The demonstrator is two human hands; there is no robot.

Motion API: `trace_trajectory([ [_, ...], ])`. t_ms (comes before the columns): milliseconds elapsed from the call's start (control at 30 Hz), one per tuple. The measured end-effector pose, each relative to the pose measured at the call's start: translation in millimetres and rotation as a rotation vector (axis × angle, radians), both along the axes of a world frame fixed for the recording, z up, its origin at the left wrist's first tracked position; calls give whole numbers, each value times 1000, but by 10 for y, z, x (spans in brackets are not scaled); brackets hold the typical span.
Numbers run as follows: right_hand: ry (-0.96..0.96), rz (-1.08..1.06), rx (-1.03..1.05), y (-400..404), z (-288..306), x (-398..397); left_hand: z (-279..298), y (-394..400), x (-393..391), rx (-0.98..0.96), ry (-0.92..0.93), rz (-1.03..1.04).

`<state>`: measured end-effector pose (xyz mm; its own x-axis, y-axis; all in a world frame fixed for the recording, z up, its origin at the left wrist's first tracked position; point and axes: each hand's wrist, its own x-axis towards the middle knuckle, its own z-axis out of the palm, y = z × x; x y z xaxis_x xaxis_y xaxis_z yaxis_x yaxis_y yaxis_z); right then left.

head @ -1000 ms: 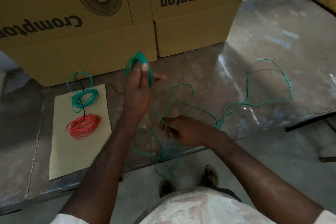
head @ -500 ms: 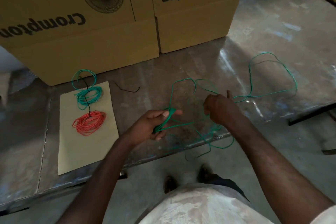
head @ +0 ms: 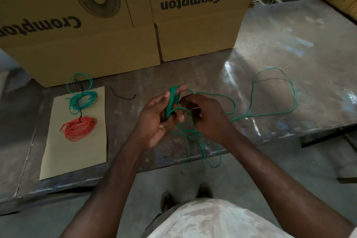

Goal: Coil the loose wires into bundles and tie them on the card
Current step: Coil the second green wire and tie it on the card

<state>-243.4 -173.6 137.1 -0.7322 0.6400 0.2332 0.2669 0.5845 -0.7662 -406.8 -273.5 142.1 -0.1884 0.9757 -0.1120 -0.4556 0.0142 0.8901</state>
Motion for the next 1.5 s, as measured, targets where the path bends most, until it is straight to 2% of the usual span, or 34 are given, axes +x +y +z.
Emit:
trace_trajectory([
  [67, 76, -10, -181, -79, 36, 49, 70, 46, 88, 26, -32, 25],
  [167, 417, 6, -852, -45, 45, 173, 140, 107, 172, 42, -60, 79],
  [200, 479, -2, -1025, -10, 68, 234, 162, 110, 182, 50, -75, 101],
  [267, 450, 28, -1157, 99, 117, 364, 189, 84, 172, 62, -124, 136],
  [333, 302, 147, -1038, 289, 98, 465, 194, 10, 129, 86, -205, 147],
  [400, 100, 212, -754, 471, 12, 529, 188, -99, 55, 172, -311, 124],
  [533, -78, -6, -374, 816, -261, 616, 137, -286, -45, 270, -417, 125],
  [633, -310, -150, 20, 975, -418, 636, 71, -370, -93, 274, -450, 137],
  [700, -381, -206, 123, 928, -381, 607, 32, -358, -106, 198, -422, 150],
  [767, -332, -197, 184, 798, -289, 496, 2, -342, -75, 98, -369, 149],
  [867, -101, -223, 90, 589, -170, 191, -29, -338, -40, -52, -287, 136],
  [900, 24, -239, -53, 559, -168, 87, -49, -358, -42, -82, -285, 101],
  [967, 350, -217, -554, 563, -177, -74, -74, -445, -43, -135, -290, -23],
  [1000, 457, -185, -772, 584, -191, -124, -75, -511, -40, -150, -296, -99],
  [1033, 500, -163, -905, 609, -213, -160, -67, -585, -35, -154, -310, -163],
  [1133, 434, -142, -1009, 572, -327, -254, -28, -755, -105, -106, -410, -201],
  [1233, 440, -122, -1090, 286, -495, -408, 107, -761, -278, 51, -510, -164],
  [1333, 432, -70, -1125, -189, -630, -619, 286, -630, -467, 180, -509, -121],
  [1400, 343, -44, -1096, -518, -665, -719, 382, -495, -589, 237, -424, -48],
  [1500, 187, 103, -1020, -844, -624, -780, 424, -247, -714, 214, -64, 153],
])
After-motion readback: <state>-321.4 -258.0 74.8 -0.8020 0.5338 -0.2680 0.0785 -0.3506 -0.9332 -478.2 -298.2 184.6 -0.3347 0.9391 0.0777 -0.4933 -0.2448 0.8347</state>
